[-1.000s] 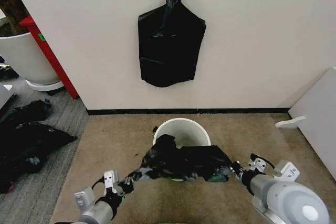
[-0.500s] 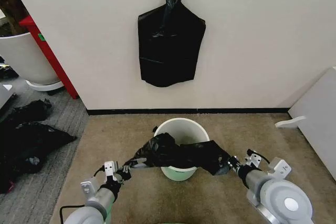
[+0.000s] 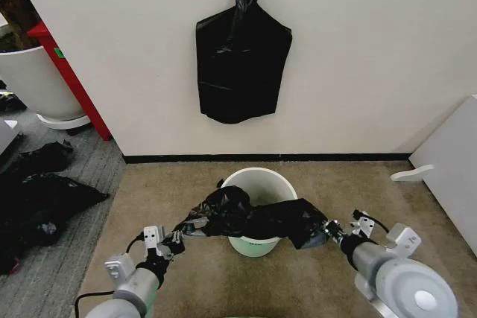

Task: Place the garbage bag over the trash bin.

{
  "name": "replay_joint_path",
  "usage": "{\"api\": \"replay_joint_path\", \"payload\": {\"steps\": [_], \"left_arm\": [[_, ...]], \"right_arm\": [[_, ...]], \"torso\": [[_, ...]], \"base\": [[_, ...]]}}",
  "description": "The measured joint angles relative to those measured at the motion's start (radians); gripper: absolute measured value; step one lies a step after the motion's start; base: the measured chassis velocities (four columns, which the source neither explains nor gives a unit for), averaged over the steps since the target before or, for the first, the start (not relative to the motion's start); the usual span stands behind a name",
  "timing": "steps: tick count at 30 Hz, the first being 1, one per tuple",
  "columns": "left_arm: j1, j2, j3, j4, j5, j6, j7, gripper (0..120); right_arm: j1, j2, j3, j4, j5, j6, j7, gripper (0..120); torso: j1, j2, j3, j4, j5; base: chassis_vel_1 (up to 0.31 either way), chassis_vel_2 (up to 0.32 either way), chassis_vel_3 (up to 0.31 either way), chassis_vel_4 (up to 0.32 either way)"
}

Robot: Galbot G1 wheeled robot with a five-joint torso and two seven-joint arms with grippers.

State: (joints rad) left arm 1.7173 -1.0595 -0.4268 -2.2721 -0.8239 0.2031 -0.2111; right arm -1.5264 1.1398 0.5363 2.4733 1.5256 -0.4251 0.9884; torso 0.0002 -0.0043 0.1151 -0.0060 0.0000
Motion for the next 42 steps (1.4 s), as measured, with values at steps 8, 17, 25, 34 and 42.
{"api": "replay_joint_path", "payload": {"steps": [8, 17, 25, 34, 42], "left_arm": [[0.022, 0.002, -0.006, -0.054, 0.007, 0.011, 0.003, 7], [0.045, 0.012, -0.019, -0.115, -0.007, 0.016, -0.014, 36], [0.088, 0.015, -0.086, -0.196, -0.045, 0.033, -0.025, 65], [0.117, -0.004, -0.123, -0.232, -0.116, 0.076, -0.076, 98], [0.091, 0.014, -0.115, -0.232, -0.100, 0.106, -0.061, 100]], "right_arm": [[0.011, -0.010, 0.004, 0.030, 0.074, -0.005, 0.118, 54], [0.024, -0.023, 0.020, 0.030, 0.108, -0.005, 0.164, 84], [0.024, -0.047, 0.036, 0.029, 0.104, -0.009, 0.182, 100], [0.035, -0.070, 0.115, 0.028, 0.162, -0.019, 0.161, 100], [0.012, -0.055, 0.161, 0.027, 0.112, -0.111, -0.022, 100]], "torso": [[0.000, 0.000, 0.000, 0.0000, 0.0001], [0.000, 0.000, 0.000, 0.0000, 0.0000], [0.000, 0.000, 0.000, 0.0000, 0.0001], [0.000, 0.000, 0.000, 0.0000, 0.0001], [0.000, 0.000, 0.000, 0.0000, 0.0000]], "base": [[0.000, 0.000, 0.000, 0.000], [0.000, 0.000, 0.000, 0.000], [0.000, 0.000, 0.000, 0.000], [0.000, 0.000, 0.000, 0.000], [0.000, 0.000, 0.000, 0.000]]}}
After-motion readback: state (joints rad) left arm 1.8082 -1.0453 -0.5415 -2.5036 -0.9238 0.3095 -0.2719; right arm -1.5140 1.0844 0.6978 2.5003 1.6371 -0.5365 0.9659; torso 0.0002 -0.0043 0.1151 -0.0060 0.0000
